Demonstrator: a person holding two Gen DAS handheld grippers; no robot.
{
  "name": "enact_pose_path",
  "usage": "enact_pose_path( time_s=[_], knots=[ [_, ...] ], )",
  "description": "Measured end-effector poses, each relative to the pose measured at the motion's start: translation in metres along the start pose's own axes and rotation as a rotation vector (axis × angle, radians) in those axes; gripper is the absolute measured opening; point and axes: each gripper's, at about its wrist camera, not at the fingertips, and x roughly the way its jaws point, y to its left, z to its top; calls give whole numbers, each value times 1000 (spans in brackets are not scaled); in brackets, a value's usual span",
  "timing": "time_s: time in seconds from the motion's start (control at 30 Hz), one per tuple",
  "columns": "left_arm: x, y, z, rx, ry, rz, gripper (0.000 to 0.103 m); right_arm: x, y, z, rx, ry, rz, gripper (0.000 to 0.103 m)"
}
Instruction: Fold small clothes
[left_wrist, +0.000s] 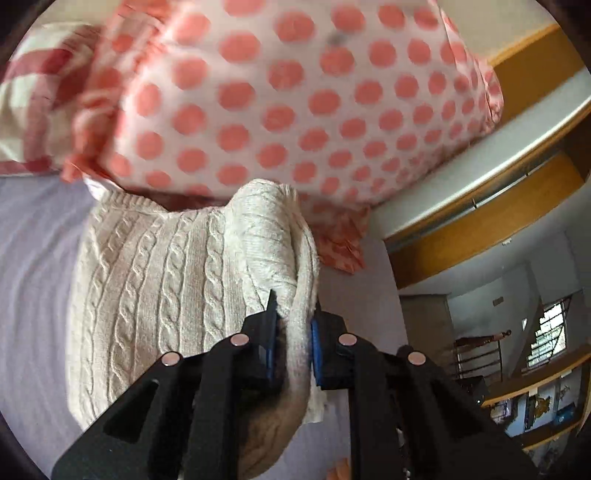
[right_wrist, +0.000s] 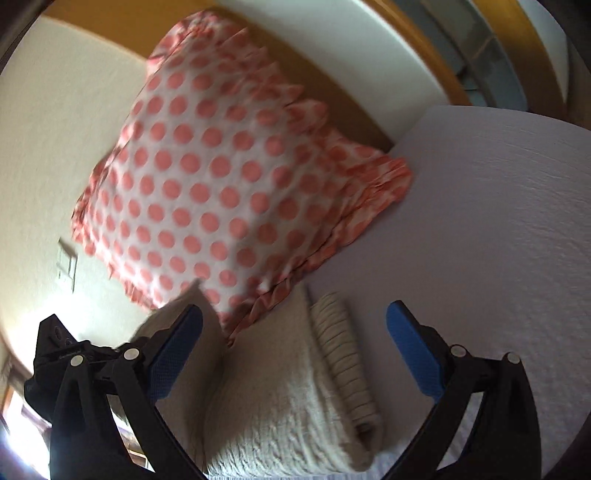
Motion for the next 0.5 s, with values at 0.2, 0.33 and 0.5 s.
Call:
enact_pose_path(
  time_s=[0.2, 0.33, 0.5],
  knots=[
    [111, -25, -46, 11, 221, -23, 21, -3, -9, 7, -30, -29, -52, 102],
    [71, -16, -40, -29, 210, -378, 21, -4, 0, 6, -92, -29, -37, 101],
    [-28, 10, -37, 180, 15, -211, 35, -9, 15, 8, -164, 19, 121, 94]
  ],
)
